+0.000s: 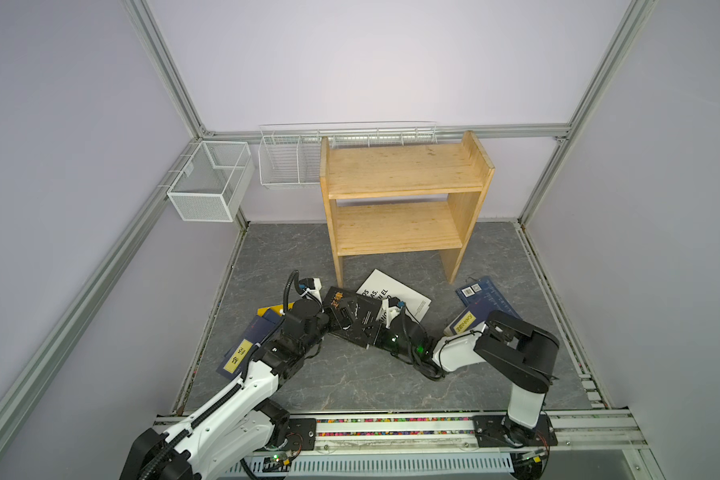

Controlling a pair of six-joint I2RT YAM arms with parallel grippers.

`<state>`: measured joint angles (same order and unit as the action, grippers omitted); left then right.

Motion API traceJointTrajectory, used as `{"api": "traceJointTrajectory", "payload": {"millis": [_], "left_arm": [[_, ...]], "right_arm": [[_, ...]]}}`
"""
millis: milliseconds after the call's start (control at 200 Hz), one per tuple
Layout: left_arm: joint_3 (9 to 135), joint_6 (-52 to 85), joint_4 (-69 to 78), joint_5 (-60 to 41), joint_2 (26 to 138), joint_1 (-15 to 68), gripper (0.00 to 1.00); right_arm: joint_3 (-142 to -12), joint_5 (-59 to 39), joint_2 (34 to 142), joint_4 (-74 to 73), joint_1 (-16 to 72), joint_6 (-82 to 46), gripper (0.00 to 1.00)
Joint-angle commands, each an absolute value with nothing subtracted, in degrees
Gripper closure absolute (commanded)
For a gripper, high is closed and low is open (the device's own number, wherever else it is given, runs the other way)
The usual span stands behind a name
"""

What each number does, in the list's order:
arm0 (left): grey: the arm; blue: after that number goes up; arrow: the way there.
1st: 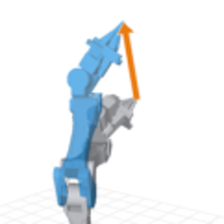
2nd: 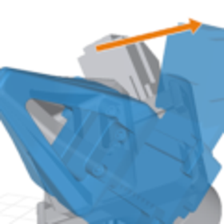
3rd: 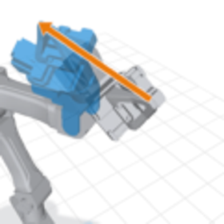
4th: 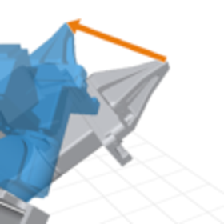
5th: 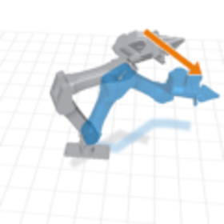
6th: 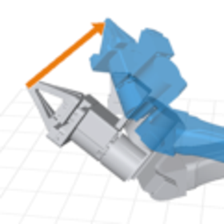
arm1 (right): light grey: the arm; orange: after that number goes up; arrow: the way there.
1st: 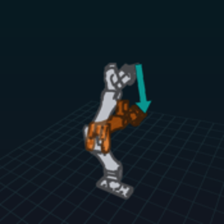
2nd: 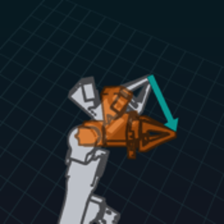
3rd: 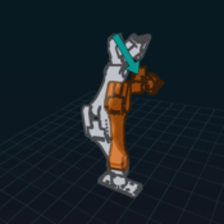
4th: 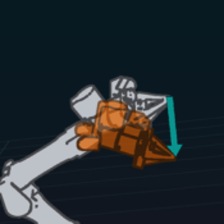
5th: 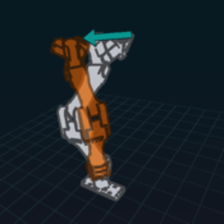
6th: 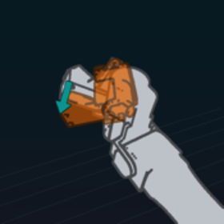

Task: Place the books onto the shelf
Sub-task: 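Grasp the black book's opposite edges with the left and right grippers, then lift the black book with both grippers up toward the shelf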

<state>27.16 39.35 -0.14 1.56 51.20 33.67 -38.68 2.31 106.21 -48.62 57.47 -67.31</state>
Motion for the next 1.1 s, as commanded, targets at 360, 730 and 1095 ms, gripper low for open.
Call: {"api": "traceJointTrajectory", "payload": {"millis": [360, 730, 1095], "left_arm": [[33.19, 36.26, -9.37, 1.17, 45.93, 30.55, 0.01], [47.78, 32.98, -16.87, -13.84, 43.55, 27.26, 0.01], [56.23, 38.43, -6.99, -32.25, 47.70, 27.25, 0.00]], "right_arm": [[-43.21, 0.44, 84.43, -17.00, 54.82, -56.51, 0.93], [-57.15, -1.27, 60.76, 16.85, 51.42, -41.89, 0.94], [-73.67, -10.28, 54.30, 21.15, 44.47, -33.41, 0.94]]}}
